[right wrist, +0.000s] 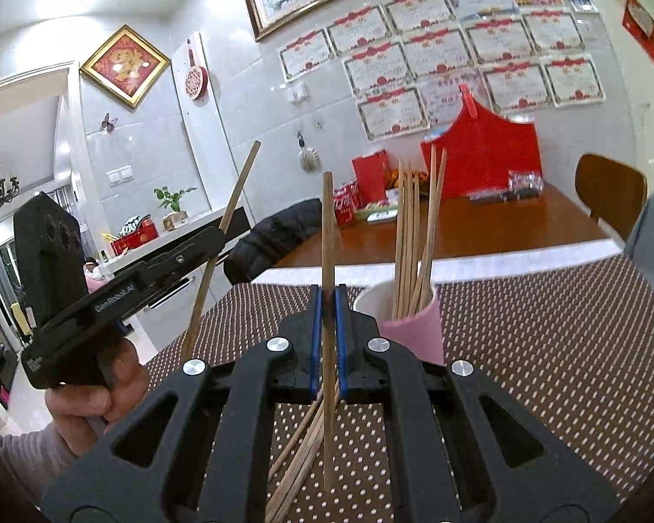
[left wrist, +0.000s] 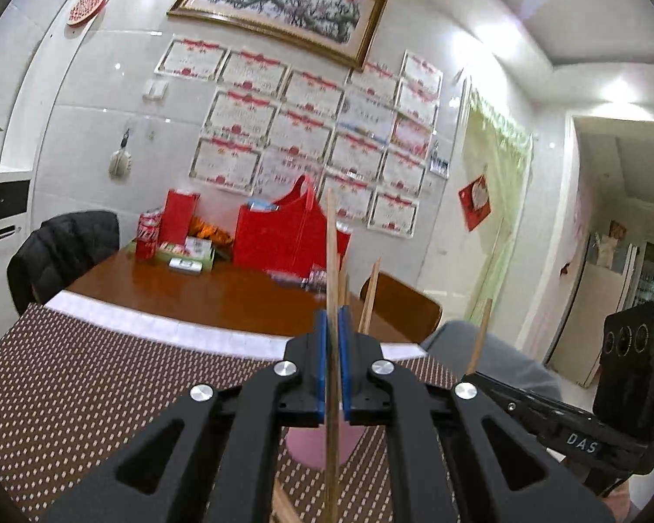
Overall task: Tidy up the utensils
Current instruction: 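Raise both held chopsticks upright above the pink cup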
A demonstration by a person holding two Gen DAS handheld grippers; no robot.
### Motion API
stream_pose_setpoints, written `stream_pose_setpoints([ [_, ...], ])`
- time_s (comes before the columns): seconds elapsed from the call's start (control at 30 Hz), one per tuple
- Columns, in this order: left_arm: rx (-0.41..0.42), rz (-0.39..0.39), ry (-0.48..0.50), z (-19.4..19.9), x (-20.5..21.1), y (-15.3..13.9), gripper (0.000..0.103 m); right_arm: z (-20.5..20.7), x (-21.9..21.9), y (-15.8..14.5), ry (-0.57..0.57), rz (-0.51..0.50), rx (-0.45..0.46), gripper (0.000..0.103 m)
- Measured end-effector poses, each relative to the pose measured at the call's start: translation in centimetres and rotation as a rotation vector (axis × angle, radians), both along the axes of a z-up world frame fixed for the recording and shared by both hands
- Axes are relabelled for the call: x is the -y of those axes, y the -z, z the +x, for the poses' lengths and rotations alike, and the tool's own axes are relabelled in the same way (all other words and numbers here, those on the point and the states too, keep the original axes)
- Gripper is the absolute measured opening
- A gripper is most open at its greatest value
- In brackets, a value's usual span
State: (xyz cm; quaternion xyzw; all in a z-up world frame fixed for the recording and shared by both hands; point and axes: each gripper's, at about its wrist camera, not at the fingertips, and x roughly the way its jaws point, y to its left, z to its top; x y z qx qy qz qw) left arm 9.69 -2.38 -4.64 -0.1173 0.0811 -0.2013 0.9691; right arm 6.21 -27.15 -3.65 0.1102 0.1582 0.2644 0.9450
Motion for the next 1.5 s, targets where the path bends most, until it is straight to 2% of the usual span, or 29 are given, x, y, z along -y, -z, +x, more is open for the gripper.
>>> stream_pose_setpoints([
  [0.33,0.134,-0.1,0.007,3.1,0.5,-3.7,0.005,2.2,0.3,-8.3,0.024,0.005,0.156,0.006],
  [0.53,0.179,-0.153,0.025,6.0,1.0,-5.4,0.005,5.3,0.6,-11.7,0.052,0.04,0.191,0.006],
  [0.67,0.187,-0.185,0.044,8.3,2.1,-5.5,0.005,7.4,0.8,-11.8,0.074,0.036,0.196,0.006],
  [0.8,0.167,-0.207,0.052,10.2,2.8,-4.6,0.005,9.1,1.8,-10.2,0.076,0.081,0.175,0.006],
  [0.9,0.157,-0.212,0.046,11.2,3.3,-3.6,0.005,10.5,2.1,-9.4,0.073,0.064,0.136,0.006],
  [0.97,0.15,-0.191,0.048,11.8,3.7,-3.4,0.005,10.7,2.2,-9.3,0.08,0.061,0.134,0.006],
  [1.5,0.11,-0.168,0.069,14.6,4.6,-1.5,0.005,12.6,2.2,-7.6,0.078,0.032,0.071,0.006],
])
